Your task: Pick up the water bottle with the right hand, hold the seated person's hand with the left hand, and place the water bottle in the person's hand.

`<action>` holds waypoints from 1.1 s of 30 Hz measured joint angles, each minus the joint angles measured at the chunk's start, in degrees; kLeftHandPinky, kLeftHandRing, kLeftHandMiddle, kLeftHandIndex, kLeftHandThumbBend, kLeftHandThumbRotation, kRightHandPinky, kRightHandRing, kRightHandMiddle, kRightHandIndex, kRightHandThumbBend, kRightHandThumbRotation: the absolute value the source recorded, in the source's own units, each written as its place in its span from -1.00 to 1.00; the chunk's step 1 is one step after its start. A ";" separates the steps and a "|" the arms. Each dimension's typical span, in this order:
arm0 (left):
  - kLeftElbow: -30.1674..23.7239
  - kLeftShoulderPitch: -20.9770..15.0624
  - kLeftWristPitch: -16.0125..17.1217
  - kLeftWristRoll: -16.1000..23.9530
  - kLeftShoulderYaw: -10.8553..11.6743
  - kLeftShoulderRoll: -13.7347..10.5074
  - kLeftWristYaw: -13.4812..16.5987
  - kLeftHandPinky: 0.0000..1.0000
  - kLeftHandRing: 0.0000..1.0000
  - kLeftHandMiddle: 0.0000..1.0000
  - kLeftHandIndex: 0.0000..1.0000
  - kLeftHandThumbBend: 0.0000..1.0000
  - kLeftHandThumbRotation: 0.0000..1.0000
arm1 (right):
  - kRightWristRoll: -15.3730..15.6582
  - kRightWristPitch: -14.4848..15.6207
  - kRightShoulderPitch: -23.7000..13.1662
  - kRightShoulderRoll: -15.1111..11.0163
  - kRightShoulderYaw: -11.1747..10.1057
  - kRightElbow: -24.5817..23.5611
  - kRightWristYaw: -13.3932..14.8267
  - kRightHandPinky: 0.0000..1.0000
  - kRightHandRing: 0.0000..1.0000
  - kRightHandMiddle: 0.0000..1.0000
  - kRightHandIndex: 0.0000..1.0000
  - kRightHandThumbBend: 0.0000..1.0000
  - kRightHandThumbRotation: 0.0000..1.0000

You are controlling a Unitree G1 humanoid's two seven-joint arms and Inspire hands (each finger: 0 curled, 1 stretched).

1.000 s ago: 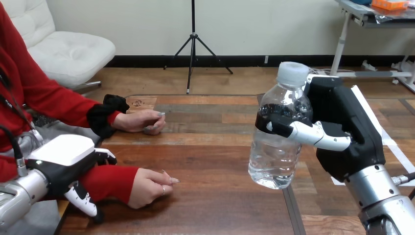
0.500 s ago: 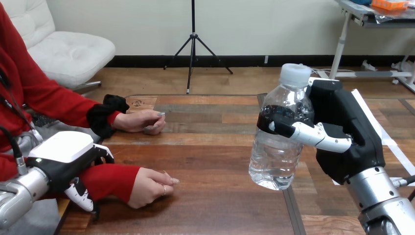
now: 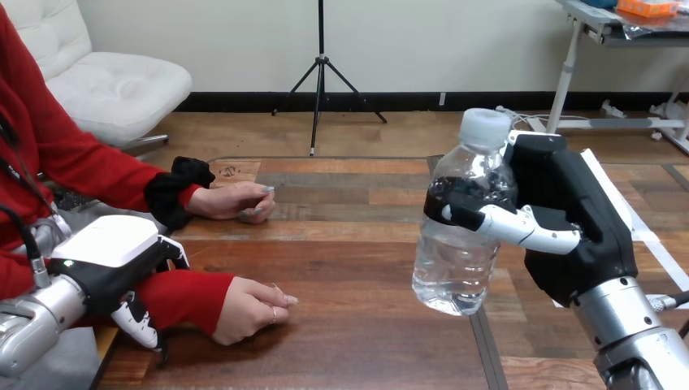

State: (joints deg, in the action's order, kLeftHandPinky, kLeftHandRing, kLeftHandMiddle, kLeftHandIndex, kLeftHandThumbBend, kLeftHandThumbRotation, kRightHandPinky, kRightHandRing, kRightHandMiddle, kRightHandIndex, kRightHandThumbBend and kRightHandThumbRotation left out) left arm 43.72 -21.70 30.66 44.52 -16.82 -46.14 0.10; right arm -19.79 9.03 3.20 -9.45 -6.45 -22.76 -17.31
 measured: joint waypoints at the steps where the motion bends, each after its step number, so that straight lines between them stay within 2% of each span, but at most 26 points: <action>1: 0.30 -0.11 0.24 -0.04 -0.07 0.04 0.22 -0.07 -0.03 0.07 0.12 0.98 -1.00 | 0.13 -0.01 0.00 0.04 0.02 0.00 0.09 -0.98 -0.91 -0.81 -0.76 -0.14 -1.00; 6: 1.29 -0.56 0.63 -0.47 -0.21 0.36 0.55 -0.19 -0.11 0.00 0.06 0.97 -1.00 | 1.67 -0.10 -0.05 0.03 0.35 0.00 0.42 -0.97 -0.90 -0.81 -0.76 -0.11 -1.00; 12: 1.46 -0.61 0.57 -1.35 -0.21 1.02 0.56 -0.27 -0.17 -0.04 0.03 0.97 -1.00 | 1.62 -0.03 -0.11 0.28 0.92 0.18 0.58 -0.95 -0.89 -0.80 -0.76 -0.12 -1.00; 24: 1.45 -0.89 -0.31 -2.39 -0.21 2.91 0.63 -0.34 -0.22 -0.07 -0.02 0.96 -1.00 | -2.26 2.01 -1.06 1.93 1.51 1.27 1.06 -0.92 -0.87 -0.77 -0.72 -0.21 -1.00; 33: 1.22 -0.90 -1.46 -2.99 -0.21 4.05 0.77 -0.29 -0.17 -0.04 0.00 0.95 -1.00 | -1.84 2.04 -2.48 2.79 2.13 3.25 1.36 -0.92 -0.87 -0.76 -0.70 -0.16 -1.00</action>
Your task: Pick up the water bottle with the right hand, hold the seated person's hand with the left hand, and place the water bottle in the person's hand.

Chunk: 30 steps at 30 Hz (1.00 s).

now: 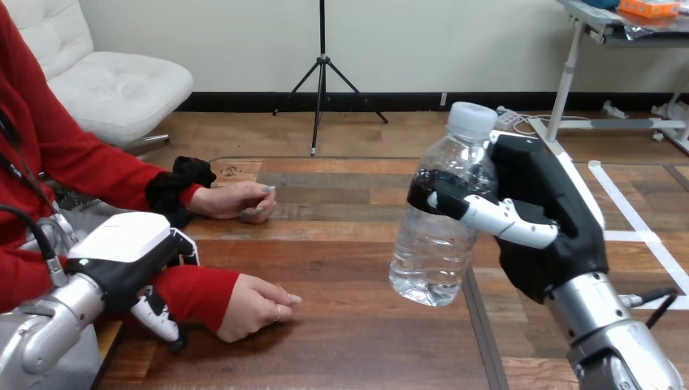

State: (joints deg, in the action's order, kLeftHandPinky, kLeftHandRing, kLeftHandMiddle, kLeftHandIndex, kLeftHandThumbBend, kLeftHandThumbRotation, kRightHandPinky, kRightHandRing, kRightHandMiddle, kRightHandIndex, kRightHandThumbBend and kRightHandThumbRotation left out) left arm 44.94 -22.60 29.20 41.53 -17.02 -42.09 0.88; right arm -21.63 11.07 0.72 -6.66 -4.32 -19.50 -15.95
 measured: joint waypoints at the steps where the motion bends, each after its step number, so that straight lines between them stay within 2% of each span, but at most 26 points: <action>1: -0.04 0.00 -0.06 -0.09 0.00 0.15 0.00 -0.28 -0.16 -0.03 0.00 0.95 -1.00 | 0.25 0.00 -0.11 0.00 0.07 0.15 0.02 -0.92 -0.87 -0.76 -0.70 -0.16 -1.00; 18: -0.50 -0.02 -0.24 -0.64 0.00 2.31 0.00 -0.12 -0.03 0.08 0.09 0.98 -0.86 | 1.33 -0.96 -1.47 0.46 0.39 2.94 0.28 -0.88 -0.82 -0.71 -0.68 -0.11 -1.00; 30: -1.00 -0.02 -0.69 -0.71 0.00 3.58 0.06 -0.26 -0.15 -0.03 0.00 1.00 -0.94 | 1.38 -1.78 -1.51 0.96 0.47 4.73 0.13 -0.86 -0.81 -0.71 -0.67 -0.02 -1.00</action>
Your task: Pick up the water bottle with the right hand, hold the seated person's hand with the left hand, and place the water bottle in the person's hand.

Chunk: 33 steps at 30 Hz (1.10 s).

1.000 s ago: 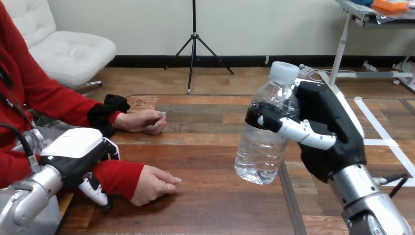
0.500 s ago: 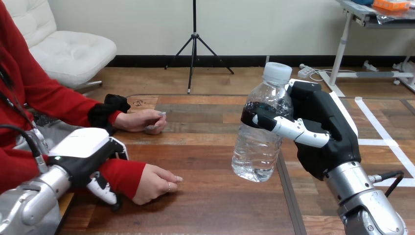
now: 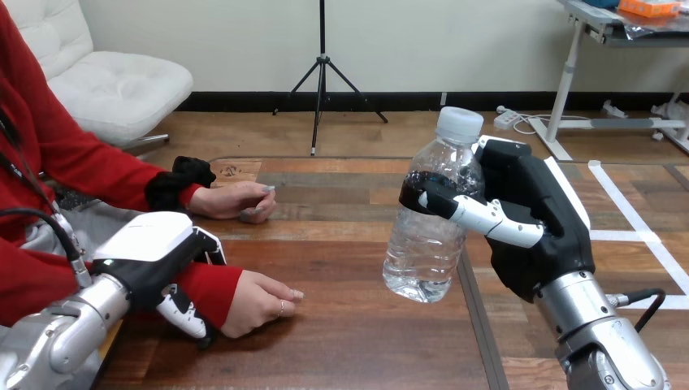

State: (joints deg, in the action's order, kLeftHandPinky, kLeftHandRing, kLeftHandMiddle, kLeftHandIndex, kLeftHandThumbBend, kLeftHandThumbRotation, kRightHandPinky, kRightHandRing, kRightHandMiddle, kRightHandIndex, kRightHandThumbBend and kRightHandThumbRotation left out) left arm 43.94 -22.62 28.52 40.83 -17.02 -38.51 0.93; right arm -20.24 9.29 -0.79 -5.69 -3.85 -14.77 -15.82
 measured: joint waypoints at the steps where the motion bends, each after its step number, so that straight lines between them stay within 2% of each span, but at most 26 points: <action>1: 0.00 0.00 0.01 0.00 0.00 0.12 0.12 -0.27 -0.16 -0.05 -0.01 1.00 -0.94 | 0.00 -0.11 -0.01 0.02 0.00 0.17 -0.09 -0.86 -0.81 -0.70 -0.67 -0.01 -1.00; 19: 0.02 -0.07 0.93 -1.15 0.00 0.76 -0.31 -0.45 -0.32 -0.20 -0.14 0.97 -1.00 | -0.07 -1.03 -0.64 1.08 0.01 2.63 -0.94 -0.86 -0.80 -0.69 -0.65 0.04 -1.00; 33: -0.30 -0.07 0.87 -2.18 0.00 0.79 -1.24 -0.49 -0.36 -0.24 -0.18 0.93 -1.00 | 1.66 -2.94 -2.10 1.14 0.80 5.23 -0.69 -0.84 -0.77 -0.67 -0.61 0.09 -1.00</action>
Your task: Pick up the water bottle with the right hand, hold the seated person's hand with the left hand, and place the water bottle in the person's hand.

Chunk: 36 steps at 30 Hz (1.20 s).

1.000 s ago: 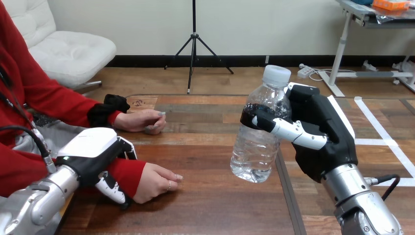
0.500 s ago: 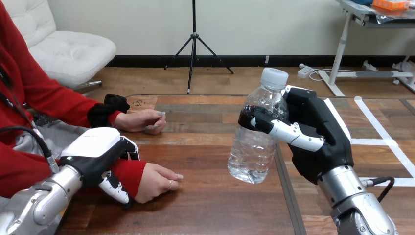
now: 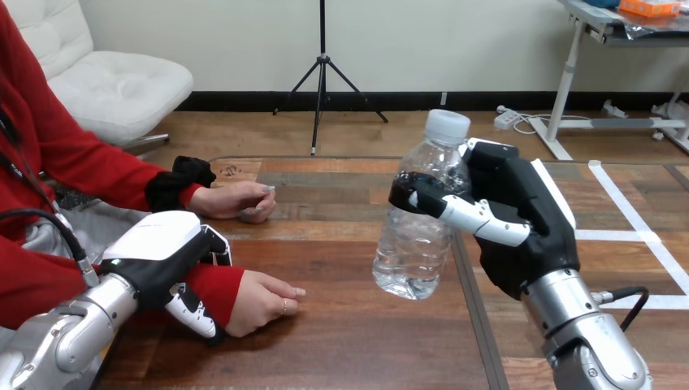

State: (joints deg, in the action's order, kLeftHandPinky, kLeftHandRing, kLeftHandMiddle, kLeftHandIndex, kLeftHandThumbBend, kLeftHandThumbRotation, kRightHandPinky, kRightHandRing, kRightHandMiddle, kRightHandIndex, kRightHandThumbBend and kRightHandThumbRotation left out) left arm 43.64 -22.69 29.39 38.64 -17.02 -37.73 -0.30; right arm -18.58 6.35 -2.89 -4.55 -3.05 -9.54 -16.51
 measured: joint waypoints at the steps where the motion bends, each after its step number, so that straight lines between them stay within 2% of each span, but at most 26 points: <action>1: -0.10 0.00 -0.04 -0.07 0.00 0.00 -0.19 -0.49 -0.37 -0.24 -0.18 0.93 -1.00 | 0.42 -0.26 -0.02 0.01 0.06 0.17 0.00 -0.83 -0.77 -0.66 -0.61 0.09 -1.00; 7: -0.59 0.03 0.01 -0.10 0.00 -0.01 -0.52 -0.50 -0.38 -0.26 -0.20 0.93 -1.00 | 1.01 -1.23 -0.29 0.12 0.21 1.78 0.00 -0.83 -0.76 -0.66 -0.60 0.12 -1.00; 12: -1.51 0.20 0.01 -1.11 0.03 -0.13 -1.86 -0.52 -0.41 -0.28 -0.21 0.92 -1.00 | 2.79 -1.89 -0.58 0.11 0.48 2.90 0.52 -0.83 -0.75 -0.65 -0.60 0.17 -1.00; 36: -10.12 3.99 -1.41 -2.88 0.28 -0.52 -6.12 -0.56 -0.44 -0.29 -0.26 0.89 -1.00 | 2.71 -2.86 -1.49 0.45 0.41 7.35 -0.06 -0.77 -0.70 -0.60 -0.56 0.26 -1.00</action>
State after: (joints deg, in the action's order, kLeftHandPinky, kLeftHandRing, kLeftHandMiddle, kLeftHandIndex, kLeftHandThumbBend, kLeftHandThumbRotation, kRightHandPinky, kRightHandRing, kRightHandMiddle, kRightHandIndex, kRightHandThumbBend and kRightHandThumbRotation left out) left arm 33.53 -18.70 27.98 35.76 -16.75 -38.25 -6.42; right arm -15.88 3.49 -4.38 -4.10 -2.64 -2.19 -16.57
